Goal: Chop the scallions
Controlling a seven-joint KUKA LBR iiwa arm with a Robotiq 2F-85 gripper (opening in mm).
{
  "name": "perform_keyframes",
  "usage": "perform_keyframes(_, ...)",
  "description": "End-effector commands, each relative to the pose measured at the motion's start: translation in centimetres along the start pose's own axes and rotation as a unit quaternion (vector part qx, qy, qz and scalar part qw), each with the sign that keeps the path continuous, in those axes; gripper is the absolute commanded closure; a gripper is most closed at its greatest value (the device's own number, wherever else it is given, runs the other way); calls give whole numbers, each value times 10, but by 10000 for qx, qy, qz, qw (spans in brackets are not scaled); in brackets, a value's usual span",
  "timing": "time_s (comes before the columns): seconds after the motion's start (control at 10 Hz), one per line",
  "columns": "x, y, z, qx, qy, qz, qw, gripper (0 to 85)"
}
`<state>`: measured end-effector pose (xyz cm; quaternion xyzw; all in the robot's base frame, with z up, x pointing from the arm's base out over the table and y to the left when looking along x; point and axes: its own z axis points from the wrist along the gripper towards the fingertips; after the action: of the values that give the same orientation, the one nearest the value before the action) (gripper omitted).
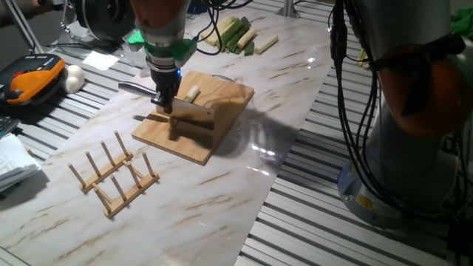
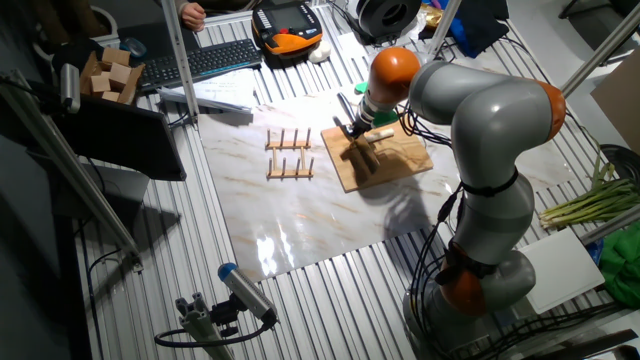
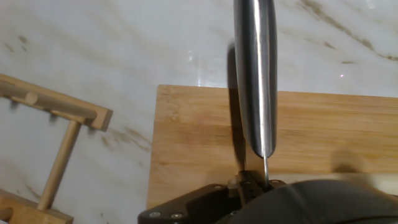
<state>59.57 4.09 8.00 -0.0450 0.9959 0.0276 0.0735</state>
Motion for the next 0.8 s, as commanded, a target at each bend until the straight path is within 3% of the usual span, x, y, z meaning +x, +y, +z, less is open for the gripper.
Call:
perform_keyframes(0.0, 2, -1, 3, 11, -7, 1, 10000, 850)
perform_keyframes(0.7, 9, 3, 24, -8, -147, 82, 9999, 850)
